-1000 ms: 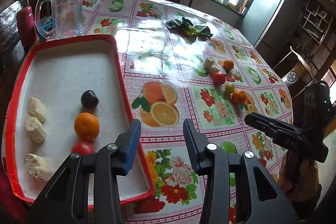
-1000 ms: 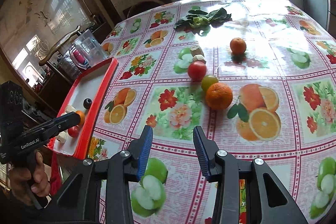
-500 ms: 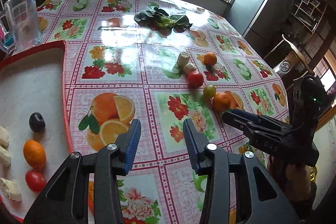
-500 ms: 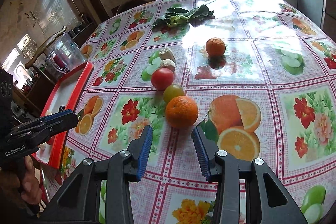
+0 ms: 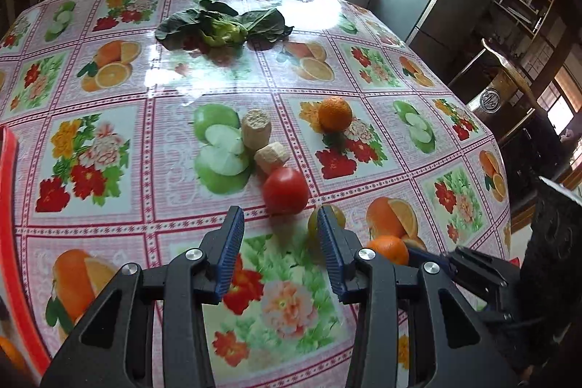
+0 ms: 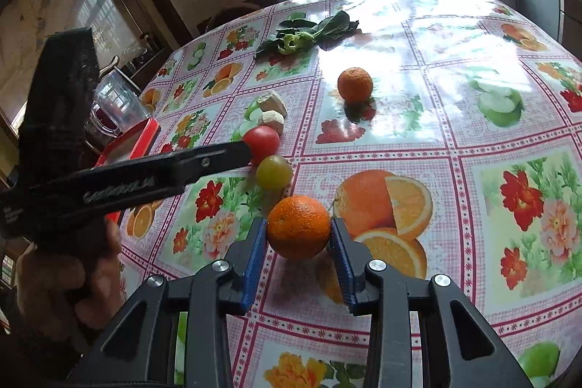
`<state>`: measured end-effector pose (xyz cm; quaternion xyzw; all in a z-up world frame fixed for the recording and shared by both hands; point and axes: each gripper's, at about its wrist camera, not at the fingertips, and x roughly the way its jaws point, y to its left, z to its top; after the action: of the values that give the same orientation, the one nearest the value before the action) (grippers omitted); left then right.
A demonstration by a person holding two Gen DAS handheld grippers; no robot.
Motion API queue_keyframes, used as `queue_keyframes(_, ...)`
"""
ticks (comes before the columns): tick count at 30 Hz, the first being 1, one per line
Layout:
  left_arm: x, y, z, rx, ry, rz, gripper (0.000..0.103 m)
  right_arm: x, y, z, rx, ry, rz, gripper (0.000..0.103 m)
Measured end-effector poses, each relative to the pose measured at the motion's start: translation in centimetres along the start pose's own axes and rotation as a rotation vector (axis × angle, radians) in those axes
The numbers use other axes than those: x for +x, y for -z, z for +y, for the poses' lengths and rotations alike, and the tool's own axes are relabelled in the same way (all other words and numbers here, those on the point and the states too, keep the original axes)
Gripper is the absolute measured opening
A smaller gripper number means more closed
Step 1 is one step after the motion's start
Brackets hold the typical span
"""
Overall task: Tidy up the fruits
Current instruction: 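Grasp the red tomato with the left tool while the right tool grasps an orange, then carry the tomato in the left tool while the right tool carries the orange to the tray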
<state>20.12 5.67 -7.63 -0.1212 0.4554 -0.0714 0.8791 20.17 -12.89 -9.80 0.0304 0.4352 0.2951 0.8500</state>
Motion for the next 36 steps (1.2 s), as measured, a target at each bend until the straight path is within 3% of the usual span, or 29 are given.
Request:
queue_keyframes(7,2.5,-1.0,-0.5,0.000,0.004,0.001,0.039,-1.2,1.2,-1.0,0.037,-0.010,-0.002,0.036)
queue_keyframes(9,2.3,-0.8,-0.4,0.007,-0.003,-0.014,0.029,-1.6,1.2,-1.2,0.046,-0.014,-0.011,0.036)
queue_keyframes(11,1.8,-0.7,-0.3,0.016,-0.010,-0.019,0.028,-1.9,1.3,-1.2,0.054,-0.016,-0.021,0.036)
queue_keyframes(36,-10.3,8.2,4.9,-0.043,-0.054,-0.112,0.028,-3.6,2.7,6.0,-0.046,-0.078,-0.037,0.036)
